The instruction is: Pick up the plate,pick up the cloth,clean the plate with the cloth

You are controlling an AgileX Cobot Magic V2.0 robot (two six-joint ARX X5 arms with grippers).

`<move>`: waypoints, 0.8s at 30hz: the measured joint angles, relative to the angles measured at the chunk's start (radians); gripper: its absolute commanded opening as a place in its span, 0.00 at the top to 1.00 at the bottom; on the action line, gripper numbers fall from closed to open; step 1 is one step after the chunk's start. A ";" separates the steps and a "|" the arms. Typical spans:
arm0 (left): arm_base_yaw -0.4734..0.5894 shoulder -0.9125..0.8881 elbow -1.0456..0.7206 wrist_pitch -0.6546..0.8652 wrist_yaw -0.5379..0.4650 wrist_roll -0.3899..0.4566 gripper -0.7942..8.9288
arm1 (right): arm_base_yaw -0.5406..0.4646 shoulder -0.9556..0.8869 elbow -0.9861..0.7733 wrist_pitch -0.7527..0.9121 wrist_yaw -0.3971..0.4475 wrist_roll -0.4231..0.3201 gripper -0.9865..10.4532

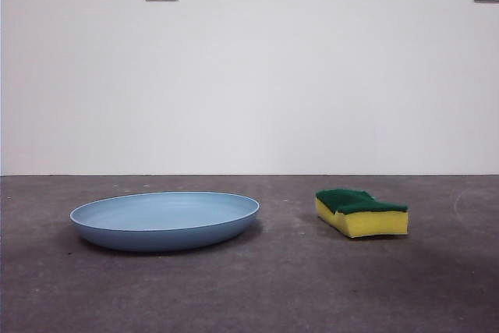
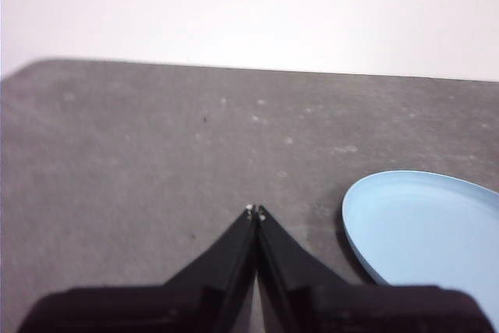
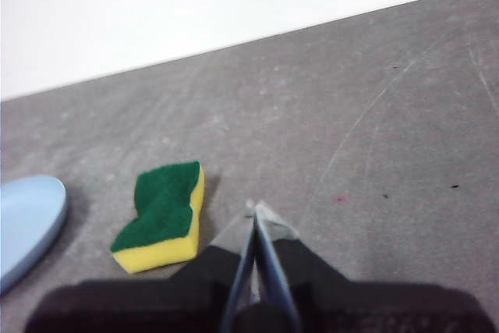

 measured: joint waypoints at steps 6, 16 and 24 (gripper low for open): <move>0.000 0.016 0.050 -0.077 0.044 -0.095 0.92 | 0.000 0.052 0.089 -0.003 -0.002 0.091 0.92; 0.000 0.225 0.307 -0.128 0.076 -0.110 0.92 | 0.000 0.356 0.356 -0.017 -0.056 0.136 0.92; 0.000 0.531 0.545 -0.185 0.081 -0.100 0.92 | 0.000 0.697 0.577 -0.016 -0.276 0.137 0.92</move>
